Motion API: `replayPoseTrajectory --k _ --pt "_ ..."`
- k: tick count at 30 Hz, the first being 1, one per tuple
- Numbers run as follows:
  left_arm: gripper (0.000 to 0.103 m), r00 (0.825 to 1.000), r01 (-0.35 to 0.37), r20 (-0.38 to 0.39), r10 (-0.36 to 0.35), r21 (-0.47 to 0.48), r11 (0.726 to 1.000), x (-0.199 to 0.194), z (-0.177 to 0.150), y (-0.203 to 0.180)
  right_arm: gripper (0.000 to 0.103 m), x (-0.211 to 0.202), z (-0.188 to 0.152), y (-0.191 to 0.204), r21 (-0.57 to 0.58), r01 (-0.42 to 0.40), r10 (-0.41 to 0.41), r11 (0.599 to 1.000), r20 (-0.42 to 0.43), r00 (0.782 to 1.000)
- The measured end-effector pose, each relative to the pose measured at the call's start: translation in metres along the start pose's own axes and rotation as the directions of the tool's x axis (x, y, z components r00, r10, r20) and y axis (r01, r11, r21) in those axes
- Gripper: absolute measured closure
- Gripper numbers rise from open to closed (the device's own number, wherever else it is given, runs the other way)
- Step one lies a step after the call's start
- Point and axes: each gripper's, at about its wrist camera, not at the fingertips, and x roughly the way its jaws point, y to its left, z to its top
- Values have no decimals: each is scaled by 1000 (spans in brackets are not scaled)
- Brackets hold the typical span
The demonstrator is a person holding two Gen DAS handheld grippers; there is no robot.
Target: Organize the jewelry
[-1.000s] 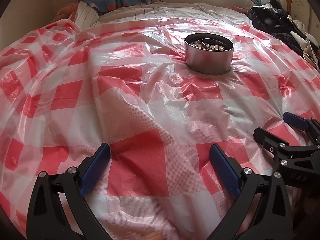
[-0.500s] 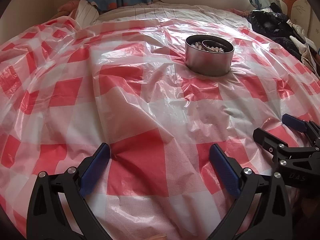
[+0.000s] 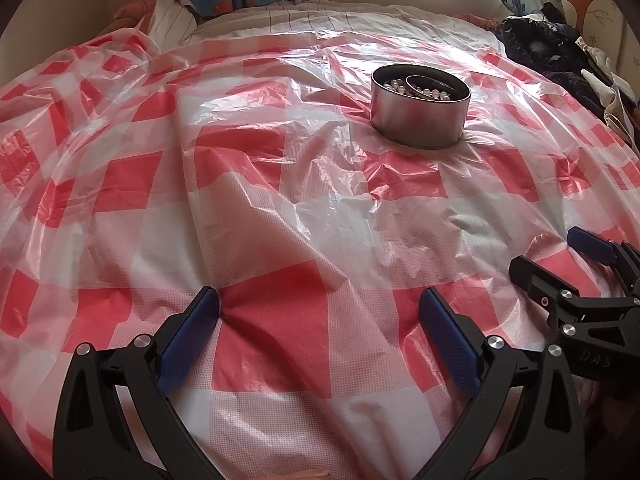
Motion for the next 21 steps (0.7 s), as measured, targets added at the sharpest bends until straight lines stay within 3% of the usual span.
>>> replayPoseTrajectory --k 21 --pt "7 1000 -15 9 15 5 1000 0 -1 -2 7 1 1 -1 -2 6 -6 1000 2 1000"
